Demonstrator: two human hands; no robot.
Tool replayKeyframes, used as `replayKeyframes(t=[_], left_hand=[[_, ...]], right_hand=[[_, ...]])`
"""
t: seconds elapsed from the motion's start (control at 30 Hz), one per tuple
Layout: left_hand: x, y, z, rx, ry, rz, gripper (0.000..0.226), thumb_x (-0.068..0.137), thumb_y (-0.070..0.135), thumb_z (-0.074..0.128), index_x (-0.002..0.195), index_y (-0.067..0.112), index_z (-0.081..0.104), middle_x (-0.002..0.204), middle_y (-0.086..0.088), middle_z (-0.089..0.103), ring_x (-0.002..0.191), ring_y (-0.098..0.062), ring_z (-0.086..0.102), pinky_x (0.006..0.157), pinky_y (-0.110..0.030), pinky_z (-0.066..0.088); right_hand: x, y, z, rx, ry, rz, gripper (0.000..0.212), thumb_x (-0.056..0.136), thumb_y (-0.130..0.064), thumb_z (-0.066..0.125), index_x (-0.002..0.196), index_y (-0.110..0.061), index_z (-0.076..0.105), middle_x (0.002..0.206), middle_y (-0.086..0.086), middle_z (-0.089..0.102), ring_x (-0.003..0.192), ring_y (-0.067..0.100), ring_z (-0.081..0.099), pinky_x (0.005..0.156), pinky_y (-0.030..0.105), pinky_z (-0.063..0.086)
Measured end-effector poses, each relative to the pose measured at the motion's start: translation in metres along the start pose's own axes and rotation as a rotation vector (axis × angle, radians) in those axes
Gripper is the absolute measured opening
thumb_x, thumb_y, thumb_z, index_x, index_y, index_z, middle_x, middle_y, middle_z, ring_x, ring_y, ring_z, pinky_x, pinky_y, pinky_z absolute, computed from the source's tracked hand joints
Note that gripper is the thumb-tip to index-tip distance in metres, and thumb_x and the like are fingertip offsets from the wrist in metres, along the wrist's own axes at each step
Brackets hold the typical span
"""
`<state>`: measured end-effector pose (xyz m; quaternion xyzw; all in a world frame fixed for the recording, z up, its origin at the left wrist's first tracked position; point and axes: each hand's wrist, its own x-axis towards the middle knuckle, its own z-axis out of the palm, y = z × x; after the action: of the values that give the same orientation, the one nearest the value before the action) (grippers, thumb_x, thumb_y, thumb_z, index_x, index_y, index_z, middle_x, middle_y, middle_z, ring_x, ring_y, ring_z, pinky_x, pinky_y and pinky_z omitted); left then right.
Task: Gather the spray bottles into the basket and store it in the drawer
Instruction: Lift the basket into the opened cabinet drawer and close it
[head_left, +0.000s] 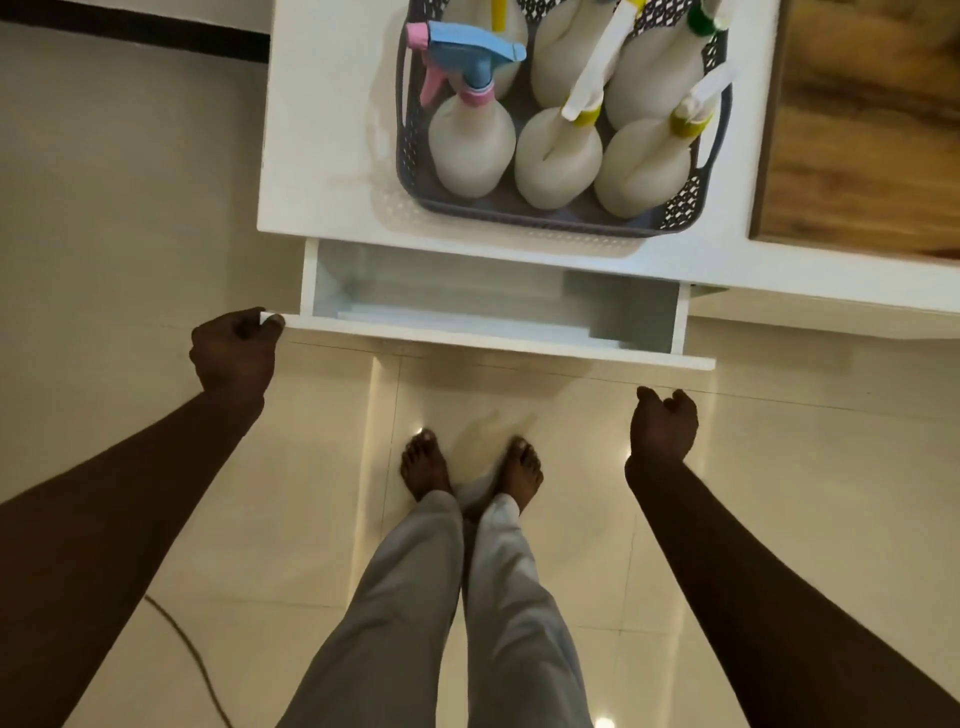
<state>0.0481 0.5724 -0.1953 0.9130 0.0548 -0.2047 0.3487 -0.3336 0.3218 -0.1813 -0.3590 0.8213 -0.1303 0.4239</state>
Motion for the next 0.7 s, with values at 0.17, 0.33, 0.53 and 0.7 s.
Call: replayKeyframes(t=[0.17,0.33,0.53,0.7], left_hand=[[-0.027,-0.030,-0.022,-0.037,-0.050,-0.089,0.038,0.084,0.031,0.084,0.118,0.015,0.079,0.108,-0.013,0.080,0.103,-0.030,0.075,0.099,-0.035,0.055],[-0.055,-0.058,-0.041,-0.093,-0.092,-0.141,0.040,0.086,0.022,0.085,0.123,0.009,0.077,0.117,-0.018,0.077,0.104,-0.031,0.072,0.105,-0.039,0.053],[-0.080,-0.079,-0.055,-0.156,-0.109,-0.209,0.042,0.085,0.014,0.085,0.125,0.004,0.075,0.118,-0.020,0.075,0.102,-0.023,0.067,0.111,-0.044,0.051],[-0.091,-0.092,-0.066,-0.123,-0.118,-0.264,0.043,0.085,0.012,0.085,0.125,0.004,0.074,0.121,-0.019,0.074,0.109,-0.027,0.068,0.113,-0.045,0.049]], right_hand=[[0.005,0.013,-0.035,0.003,0.058,-0.083,0.064,0.098,-0.026,0.069,0.155,-0.010,0.044,0.156,0.008,0.051,0.140,0.024,0.053,0.100,0.023,0.036],[0.016,0.034,-0.064,-0.099,0.064,-0.093,0.046,0.095,-0.019,0.069,0.141,-0.015,0.064,0.141,0.006,0.067,0.128,0.027,0.064,0.107,0.030,0.045],[0.006,0.067,-0.086,-0.213,0.059,-0.120,0.042,0.097,-0.020,0.065,0.139,-0.018,0.067,0.134,0.008,0.072,0.121,0.029,0.067,0.102,0.032,0.048],[-0.004,0.083,-0.100,-0.310,0.029,-0.158,0.041,0.096,-0.016,0.067,0.137,-0.017,0.069,0.127,0.008,0.075,0.109,0.025,0.067,0.098,0.029,0.045]])
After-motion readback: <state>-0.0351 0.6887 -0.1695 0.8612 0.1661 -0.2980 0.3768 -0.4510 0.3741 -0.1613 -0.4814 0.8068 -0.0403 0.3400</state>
